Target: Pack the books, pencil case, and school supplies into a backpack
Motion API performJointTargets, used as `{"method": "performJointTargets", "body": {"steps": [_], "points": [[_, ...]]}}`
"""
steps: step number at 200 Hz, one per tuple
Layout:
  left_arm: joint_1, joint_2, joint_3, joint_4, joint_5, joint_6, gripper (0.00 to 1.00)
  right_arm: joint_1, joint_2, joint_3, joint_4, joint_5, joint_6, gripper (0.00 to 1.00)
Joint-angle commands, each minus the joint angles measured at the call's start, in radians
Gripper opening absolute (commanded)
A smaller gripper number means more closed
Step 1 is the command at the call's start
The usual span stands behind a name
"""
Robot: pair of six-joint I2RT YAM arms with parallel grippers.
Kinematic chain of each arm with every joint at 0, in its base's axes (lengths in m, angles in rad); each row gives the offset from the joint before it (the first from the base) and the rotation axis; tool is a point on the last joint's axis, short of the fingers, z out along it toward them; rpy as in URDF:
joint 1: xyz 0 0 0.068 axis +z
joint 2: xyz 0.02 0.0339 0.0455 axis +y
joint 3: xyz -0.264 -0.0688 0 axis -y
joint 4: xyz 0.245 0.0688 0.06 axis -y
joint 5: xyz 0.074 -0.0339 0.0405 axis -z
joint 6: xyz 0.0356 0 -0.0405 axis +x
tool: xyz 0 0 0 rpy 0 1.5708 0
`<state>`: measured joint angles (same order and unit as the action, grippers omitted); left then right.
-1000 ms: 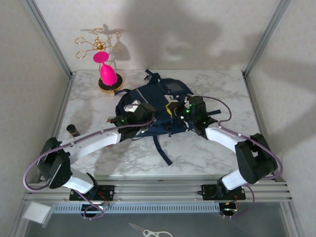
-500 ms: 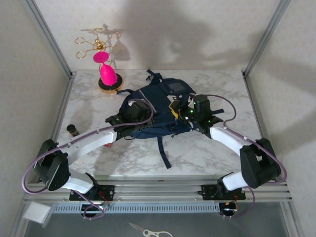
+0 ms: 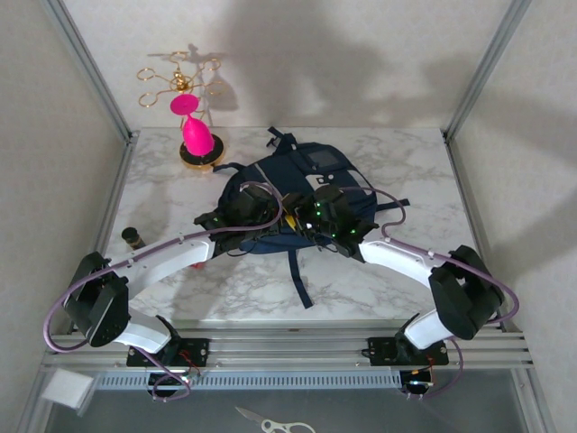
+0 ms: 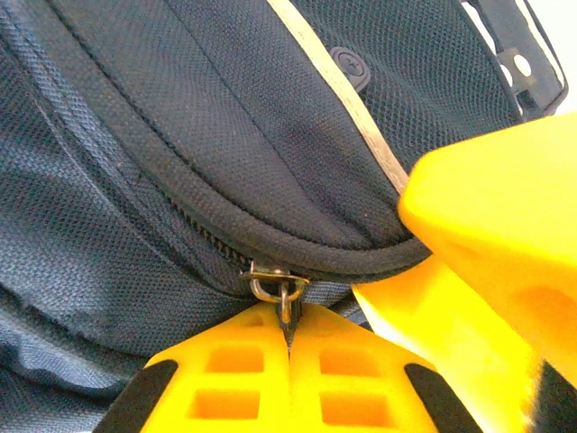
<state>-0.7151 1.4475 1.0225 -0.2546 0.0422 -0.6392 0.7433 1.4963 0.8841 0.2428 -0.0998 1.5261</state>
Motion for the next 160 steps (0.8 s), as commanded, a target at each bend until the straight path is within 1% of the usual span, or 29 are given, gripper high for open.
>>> {"method": "performJointTargets", "body": {"steps": [1,11,27,37,48,58,71,81,83,90,98,117,140,152,160], "points": [[0.012,-0.003,-0.002,0.059,-0.009,0.052,0.0,-0.004,0.01,0.036,-0.015,0.181,0.078,0.41],[0.015,-0.003,-0.001,0.058,-0.007,0.06,0.0,-0.004,0.017,0.047,-0.031,0.216,0.072,0.35],[0.017,-0.002,-0.001,0.061,-0.008,0.071,0.0,-0.017,0.038,0.058,-0.048,0.218,0.056,0.24],[0.019,-0.002,-0.002,0.064,-0.007,0.085,0.0,-0.026,0.05,0.059,-0.039,0.211,0.02,0.12],[0.024,0.0,0.002,0.059,-0.017,0.106,0.0,-0.039,0.055,0.067,-0.044,0.207,-0.066,0.0],[0.03,0.0,0.013,0.045,-0.035,0.125,0.0,-0.044,0.04,0.072,-0.118,0.215,-0.094,0.0],[0.037,-0.012,0.016,0.045,-0.041,0.146,0.0,-0.044,0.002,0.03,-0.093,0.204,-0.17,0.0],[0.04,-0.025,0.012,0.053,-0.042,0.161,0.0,-0.044,-0.03,0.017,-0.127,0.199,-0.219,0.0],[0.041,-0.027,0.01,0.053,-0.044,0.165,0.0,-0.065,-0.034,0.015,-0.139,0.197,-0.227,0.0],[0.043,-0.03,0.01,0.052,-0.051,0.176,0.0,-0.086,-0.054,0.006,-0.175,0.18,-0.254,0.0],[0.048,-0.032,0.014,0.047,-0.053,0.189,0.0,-0.111,-0.079,-0.021,-0.178,0.135,-0.285,0.0],[0.054,-0.037,0.013,0.05,-0.055,0.228,0.0,-0.197,-0.137,-0.101,-0.151,-0.027,-0.352,0.0],[0.061,-0.03,0.016,0.049,-0.064,0.267,0.0,-0.319,-0.184,-0.12,-0.228,-0.201,-0.472,0.0],[0.06,-0.019,0.014,0.06,-0.03,0.285,0.0,-0.386,-0.201,-0.111,-0.268,-0.294,-0.528,0.0],[0.059,-0.012,0.013,0.07,0.025,0.29,0.0,-0.423,-0.21,-0.096,-0.307,-0.328,-0.558,0.0]]}}
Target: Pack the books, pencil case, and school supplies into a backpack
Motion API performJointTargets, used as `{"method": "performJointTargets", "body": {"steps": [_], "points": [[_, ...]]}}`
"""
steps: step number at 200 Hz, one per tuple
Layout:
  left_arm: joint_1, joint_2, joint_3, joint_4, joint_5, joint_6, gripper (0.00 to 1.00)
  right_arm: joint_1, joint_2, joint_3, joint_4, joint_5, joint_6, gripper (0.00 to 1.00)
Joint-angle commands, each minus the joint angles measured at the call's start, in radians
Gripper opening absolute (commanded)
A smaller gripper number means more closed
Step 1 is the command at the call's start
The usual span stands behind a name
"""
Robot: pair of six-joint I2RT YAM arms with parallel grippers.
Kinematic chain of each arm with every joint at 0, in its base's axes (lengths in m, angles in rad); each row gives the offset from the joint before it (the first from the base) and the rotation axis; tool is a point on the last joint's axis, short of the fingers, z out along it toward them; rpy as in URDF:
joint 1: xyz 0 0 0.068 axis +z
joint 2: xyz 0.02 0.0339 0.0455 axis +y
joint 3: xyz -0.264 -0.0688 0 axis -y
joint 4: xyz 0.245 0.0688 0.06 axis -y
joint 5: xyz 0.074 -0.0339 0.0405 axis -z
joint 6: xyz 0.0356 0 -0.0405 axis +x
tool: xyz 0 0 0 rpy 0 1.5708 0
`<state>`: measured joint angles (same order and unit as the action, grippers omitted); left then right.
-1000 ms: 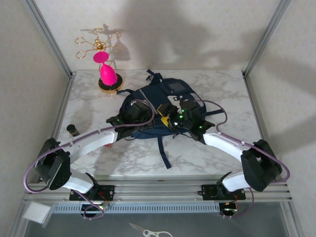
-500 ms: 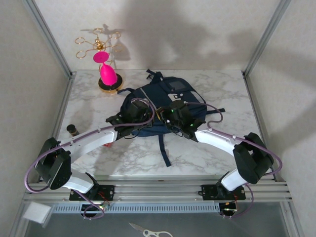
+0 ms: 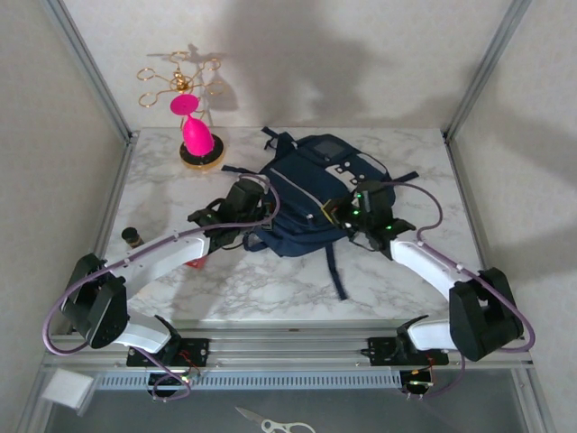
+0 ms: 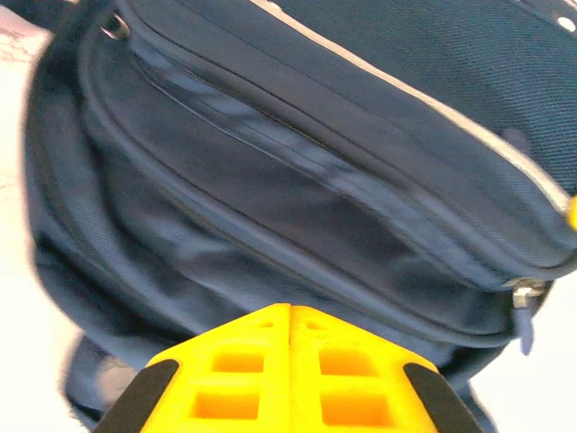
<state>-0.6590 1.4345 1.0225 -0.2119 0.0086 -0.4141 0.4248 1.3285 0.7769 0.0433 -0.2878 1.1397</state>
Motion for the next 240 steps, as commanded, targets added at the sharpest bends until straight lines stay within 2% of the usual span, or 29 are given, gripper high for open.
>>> {"method": "performJointTargets", "body": {"steps": [1,11,31,37,50,61,79,98,118,149,197,240], "points": [[0.002,0.001,0.012,0.031,0.067,0.066,0.0,-0.109,-0.042,0.013,-0.112,-0.143,-0.175,0.0],[-0.014,-0.001,-0.001,0.07,0.136,0.075,0.0,-0.127,-0.053,0.021,-0.127,-0.17,-0.185,0.0],[-0.07,-0.014,-0.024,0.145,0.132,0.019,0.0,-0.116,-0.083,-0.014,-0.074,-0.192,-0.116,0.0],[-0.087,-0.012,-0.022,0.158,0.123,-0.017,0.1,-0.116,-0.088,-0.022,-0.061,-0.199,-0.091,0.0],[-0.148,0.004,0.005,0.157,0.086,-0.055,0.15,-0.113,-0.094,-0.031,-0.03,-0.199,-0.043,0.0],[-0.205,0.014,0.015,0.17,0.035,-0.086,0.27,-0.112,-0.102,-0.046,0.005,-0.199,-0.003,0.0],[-0.26,0.05,0.038,0.167,0.007,-0.135,0.37,-0.108,-0.113,-0.051,0.025,-0.193,0.028,0.0],[-0.301,0.099,0.074,0.142,-0.011,-0.166,0.43,-0.099,-0.123,-0.038,0.024,-0.179,0.035,0.0],[-0.33,0.156,0.124,0.144,0.011,-0.177,0.46,-0.093,-0.118,-0.033,0.022,-0.174,0.037,0.0],[-0.335,0.242,0.221,0.04,-0.096,-0.221,0.46,-0.086,-0.115,-0.041,0.054,-0.174,0.054,0.0],[-0.313,0.285,0.255,0.009,-0.134,-0.29,0.48,-0.085,-0.112,-0.054,0.078,-0.175,0.068,0.0],[-0.307,0.336,0.281,0.079,-0.062,-0.287,0.48,-0.083,-0.118,-0.068,0.098,-0.174,0.087,0.0]]}}
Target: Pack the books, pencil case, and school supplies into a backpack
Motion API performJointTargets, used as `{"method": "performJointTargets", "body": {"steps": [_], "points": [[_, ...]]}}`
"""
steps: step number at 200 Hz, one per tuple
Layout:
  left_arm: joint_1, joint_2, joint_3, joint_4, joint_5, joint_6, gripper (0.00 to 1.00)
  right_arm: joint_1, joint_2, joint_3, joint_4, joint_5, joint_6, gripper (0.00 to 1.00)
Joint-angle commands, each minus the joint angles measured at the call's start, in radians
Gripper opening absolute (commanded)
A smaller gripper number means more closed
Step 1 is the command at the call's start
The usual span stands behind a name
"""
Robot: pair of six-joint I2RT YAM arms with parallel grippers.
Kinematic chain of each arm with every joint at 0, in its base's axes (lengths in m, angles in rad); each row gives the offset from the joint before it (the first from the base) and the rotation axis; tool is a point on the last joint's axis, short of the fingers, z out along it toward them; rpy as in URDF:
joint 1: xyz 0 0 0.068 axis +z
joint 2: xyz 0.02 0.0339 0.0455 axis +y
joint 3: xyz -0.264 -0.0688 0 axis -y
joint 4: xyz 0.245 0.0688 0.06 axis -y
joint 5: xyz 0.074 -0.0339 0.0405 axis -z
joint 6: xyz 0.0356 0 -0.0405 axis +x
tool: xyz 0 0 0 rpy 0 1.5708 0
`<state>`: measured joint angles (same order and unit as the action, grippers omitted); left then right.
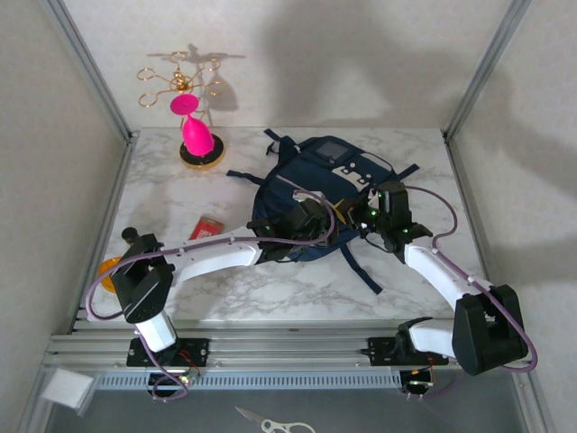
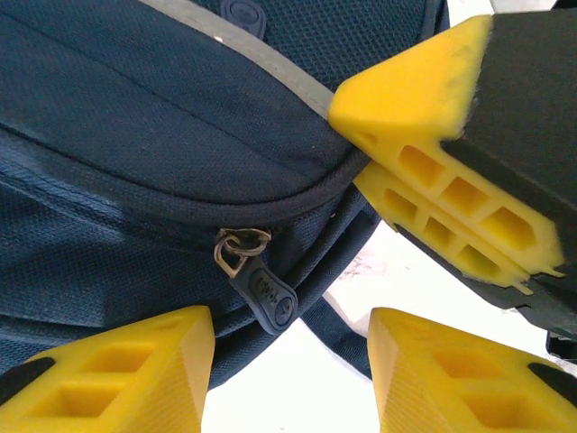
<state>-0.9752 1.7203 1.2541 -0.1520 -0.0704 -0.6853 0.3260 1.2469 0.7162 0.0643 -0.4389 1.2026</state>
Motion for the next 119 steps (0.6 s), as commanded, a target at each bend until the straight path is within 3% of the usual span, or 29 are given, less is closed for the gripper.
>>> {"method": "performJointTargets", "body": {"steps": [1,19,50,79,119], "points": [[0.01,0.052,0.05,0.017,0.016,-0.017,0.48,0.016,-0.037,-0.007,0.077,-0.022,0.023,0.0],[0.01,0.083,0.079,-0.002,-0.024,-0.032,0.46,0.015,-0.047,-0.015,0.082,-0.018,0.029,0.0],[0.01,0.116,0.09,0.096,0.021,-0.027,0.4,0.016,-0.061,-0.035,0.089,-0.007,0.037,0.0],[0.01,0.124,0.116,0.026,-0.076,-0.049,0.3,0.015,-0.061,-0.038,0.086,-0.006,0.031,0.0],[0.019,0.064,0.037,0.095,-0.075,-0.053,0.14,0.01,-0.055,-0.025,0.082,-0.007,0.023,0.0]]}}
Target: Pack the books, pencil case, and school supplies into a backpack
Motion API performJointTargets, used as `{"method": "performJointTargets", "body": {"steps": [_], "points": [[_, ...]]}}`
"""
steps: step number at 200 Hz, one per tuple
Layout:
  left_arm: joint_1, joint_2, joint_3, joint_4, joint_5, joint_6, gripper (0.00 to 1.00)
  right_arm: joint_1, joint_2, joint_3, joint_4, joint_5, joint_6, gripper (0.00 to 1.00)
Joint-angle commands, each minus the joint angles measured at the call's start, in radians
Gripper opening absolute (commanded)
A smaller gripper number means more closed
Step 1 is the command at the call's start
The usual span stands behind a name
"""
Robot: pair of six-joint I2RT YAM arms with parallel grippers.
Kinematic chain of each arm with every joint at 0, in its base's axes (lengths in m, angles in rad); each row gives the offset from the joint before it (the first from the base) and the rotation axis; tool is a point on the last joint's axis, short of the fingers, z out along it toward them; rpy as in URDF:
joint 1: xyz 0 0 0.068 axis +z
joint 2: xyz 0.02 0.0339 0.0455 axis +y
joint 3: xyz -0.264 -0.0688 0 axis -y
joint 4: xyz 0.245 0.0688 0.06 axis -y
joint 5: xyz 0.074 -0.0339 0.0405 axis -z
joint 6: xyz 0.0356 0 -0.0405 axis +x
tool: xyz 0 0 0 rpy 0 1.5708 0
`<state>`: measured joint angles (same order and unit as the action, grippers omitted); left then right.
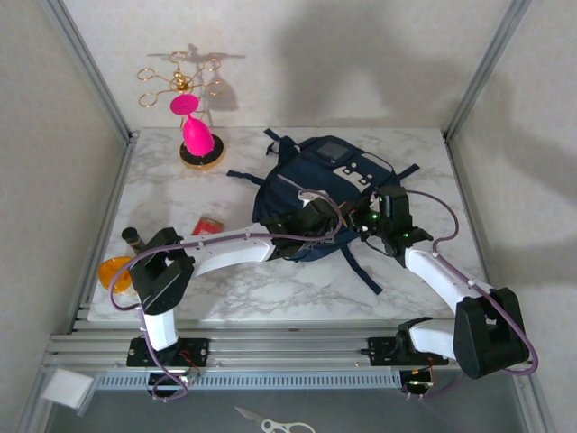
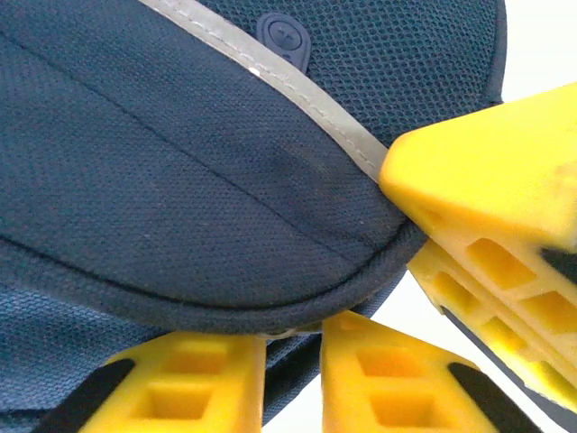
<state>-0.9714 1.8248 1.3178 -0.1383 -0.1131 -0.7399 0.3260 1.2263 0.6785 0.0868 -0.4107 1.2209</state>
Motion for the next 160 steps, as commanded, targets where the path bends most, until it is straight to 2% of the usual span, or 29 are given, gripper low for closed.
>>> {"method": "performJointTargets", "body": {"steps": [1,10,49,80,111,134,160], "points": [[0.016,-0.042,-0.027,0.081,-0.033,0.001,0.14,0.011,-0.034,0.013,0.06,-0.036,0.005,0.0],[0.019,-0.059,-0.036,0.078,-0.034,0.002,0.09,0.008,-0.033,0.017,0.059,-0.035,0.002,0.0],[0.042,-0.147,-0.093,0.009,-0.034,0.005,0.0,-0.013,-0.034,0.04,0.038,-0.056,-0.015,0.0],[0.091,-0.214,-0.154,-0.067,0.001,0.021,0.0,-0.019,-0.036,0.073,0.0,-0.063,-0.043,0.0],[0.13,-0.267,-0.173,-0.155,-0.029,0.112,0.0,-0.023,-0.03,0.075,0.001,-0.07,-0.044,0.0],[0.133,-0.273,-0.159,-0.125,0.091,0.164,0.0,-0.023,-0.025,0.07,0.02,-0.08,-0.031,0.0],[0.068,-0.275,-0.177,-0.003,0.146,0.19,0.21,-0.023,-0.025,0.071,0.027,-0.078,-0.02,0.0]]}}
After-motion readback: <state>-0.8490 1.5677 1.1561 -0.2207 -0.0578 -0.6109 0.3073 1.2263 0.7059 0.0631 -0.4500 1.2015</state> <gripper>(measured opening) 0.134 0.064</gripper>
